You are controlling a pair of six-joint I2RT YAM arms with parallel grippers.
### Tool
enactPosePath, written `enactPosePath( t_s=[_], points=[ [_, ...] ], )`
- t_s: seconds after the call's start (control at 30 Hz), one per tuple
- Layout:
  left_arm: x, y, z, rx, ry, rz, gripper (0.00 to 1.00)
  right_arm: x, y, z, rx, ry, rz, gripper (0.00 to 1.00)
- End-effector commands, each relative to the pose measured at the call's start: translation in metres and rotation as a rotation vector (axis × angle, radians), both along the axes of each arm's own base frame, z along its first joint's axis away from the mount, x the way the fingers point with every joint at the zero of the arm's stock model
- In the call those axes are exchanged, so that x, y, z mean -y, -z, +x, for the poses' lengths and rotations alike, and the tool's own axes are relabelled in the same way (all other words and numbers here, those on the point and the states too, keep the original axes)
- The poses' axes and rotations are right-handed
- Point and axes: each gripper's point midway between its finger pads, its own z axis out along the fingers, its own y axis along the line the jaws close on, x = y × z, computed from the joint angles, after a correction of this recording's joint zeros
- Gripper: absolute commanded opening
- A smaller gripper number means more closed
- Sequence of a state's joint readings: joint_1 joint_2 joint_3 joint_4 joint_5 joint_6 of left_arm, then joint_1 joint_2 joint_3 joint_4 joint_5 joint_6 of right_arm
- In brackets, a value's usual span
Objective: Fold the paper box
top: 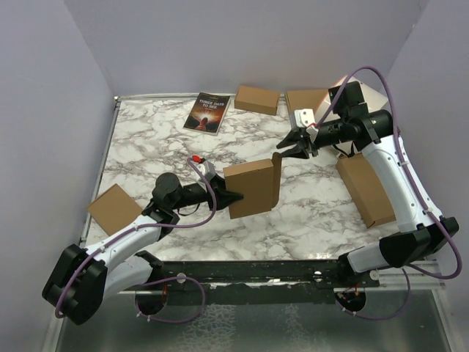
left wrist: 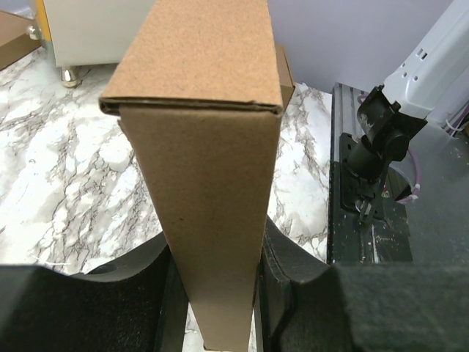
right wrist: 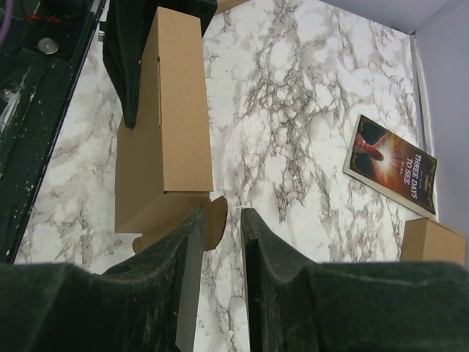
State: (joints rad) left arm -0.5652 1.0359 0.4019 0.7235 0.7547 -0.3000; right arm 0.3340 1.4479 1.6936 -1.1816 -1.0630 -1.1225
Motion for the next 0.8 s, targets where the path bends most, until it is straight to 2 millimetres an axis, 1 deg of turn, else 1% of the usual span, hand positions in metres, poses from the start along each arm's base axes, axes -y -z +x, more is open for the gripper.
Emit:
enactPosePath(
  t_s=[0.0, 0.23, 0.47, 0.77],
  points=[
    [0.001, -0.026, 0.003, 0.076, -0.009, -0.04, 0.0, -0.001, 0.009, -0.002, -0.022, -0.005, -0.021, 0.26],
    [0.001, -0.025, 0.003, 0.075, -0.008, -0.039, 0.0, -0.002, 0.01, -0.007, -0.015, -0.024, -0.026, 0.19],
    [0.001, -0.025, 0.003, 0.06, -0.006, -0.046, 0.0, 0.001, 0.014, -0.012, 0.0, -0.046, -0.046, 0.07],
    [0.002, -0.034, 0.0, 0.039, 0.017, -0.087, 0.0, 0.008, 0.024, -0.019, 0.054, -0.051, -0.076, 0.04]
  ],
)
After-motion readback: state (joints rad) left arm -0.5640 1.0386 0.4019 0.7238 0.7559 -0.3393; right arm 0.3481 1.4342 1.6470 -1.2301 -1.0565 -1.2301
